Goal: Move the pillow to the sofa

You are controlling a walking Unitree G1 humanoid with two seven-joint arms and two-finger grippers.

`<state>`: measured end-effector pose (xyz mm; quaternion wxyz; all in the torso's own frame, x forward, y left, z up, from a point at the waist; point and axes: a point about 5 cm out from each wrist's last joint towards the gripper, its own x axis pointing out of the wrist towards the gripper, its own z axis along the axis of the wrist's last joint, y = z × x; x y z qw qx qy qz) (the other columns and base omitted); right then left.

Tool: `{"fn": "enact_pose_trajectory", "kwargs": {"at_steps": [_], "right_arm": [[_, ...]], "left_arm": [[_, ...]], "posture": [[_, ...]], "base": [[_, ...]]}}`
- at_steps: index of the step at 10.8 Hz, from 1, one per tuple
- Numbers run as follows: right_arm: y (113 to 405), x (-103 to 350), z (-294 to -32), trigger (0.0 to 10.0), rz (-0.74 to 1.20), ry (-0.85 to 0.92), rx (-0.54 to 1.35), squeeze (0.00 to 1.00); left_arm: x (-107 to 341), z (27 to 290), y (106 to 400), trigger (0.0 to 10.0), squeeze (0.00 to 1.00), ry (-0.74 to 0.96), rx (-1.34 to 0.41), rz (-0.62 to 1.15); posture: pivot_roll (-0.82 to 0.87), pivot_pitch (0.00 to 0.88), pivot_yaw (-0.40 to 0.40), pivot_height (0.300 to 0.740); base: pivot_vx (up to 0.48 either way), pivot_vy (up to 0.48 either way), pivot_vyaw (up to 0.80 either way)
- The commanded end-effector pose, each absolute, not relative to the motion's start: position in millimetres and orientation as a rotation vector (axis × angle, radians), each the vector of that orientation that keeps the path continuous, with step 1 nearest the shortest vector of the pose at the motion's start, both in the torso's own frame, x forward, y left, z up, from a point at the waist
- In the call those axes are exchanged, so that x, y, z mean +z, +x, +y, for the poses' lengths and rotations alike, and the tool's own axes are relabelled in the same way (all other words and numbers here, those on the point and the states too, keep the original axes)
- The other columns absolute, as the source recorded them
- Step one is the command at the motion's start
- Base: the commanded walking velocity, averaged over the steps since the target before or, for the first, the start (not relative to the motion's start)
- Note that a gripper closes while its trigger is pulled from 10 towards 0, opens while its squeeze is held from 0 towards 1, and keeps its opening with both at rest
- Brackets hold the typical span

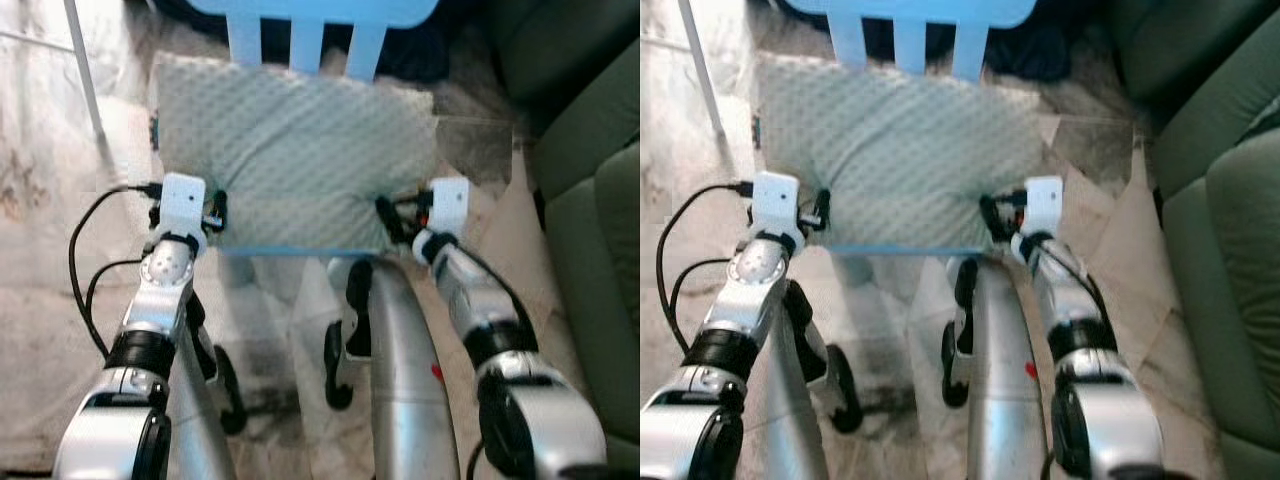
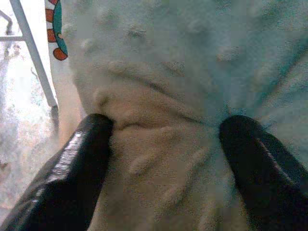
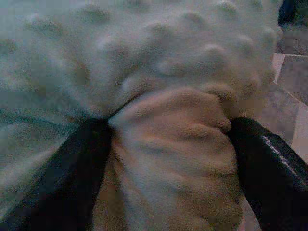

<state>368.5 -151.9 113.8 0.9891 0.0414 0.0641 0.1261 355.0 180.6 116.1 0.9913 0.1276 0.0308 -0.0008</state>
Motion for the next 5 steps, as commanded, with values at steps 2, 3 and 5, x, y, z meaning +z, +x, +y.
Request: {"fn": "enact_pose_trajectory", "kwargs": {"at_steps": [2,3,5], "right_arm": [[367.1,100.2,-143.0,0.0,0.198,0.164,0.269,0.00],[366.0,97.1,-141.0,0.0,0.209,0.175,0.267,0.00],[364.2,92.8,-137.0,0.0,0.226,0.181,0.286,0.00]], "left_arm": [[82.8,168.0,345.2,0.0,0.00,0.245,-0.082,0.201],[82.2,167.5,345.2,0.0,0.00,0.243,-0.085,0.203],[80.9,167.6,345.3,0.0,0.00,0.221,-0.080,0.211]], "posture": [[-0.03,0.441,-0.114,0.469],[-0.03,0.443,-0.116,0.469],[-0.04,0.454,-0.128,0.469]], "base": [[0.000,0.000,0.00],[0.000,0.000,0.00],[0.000,0.000,0.00]]}}
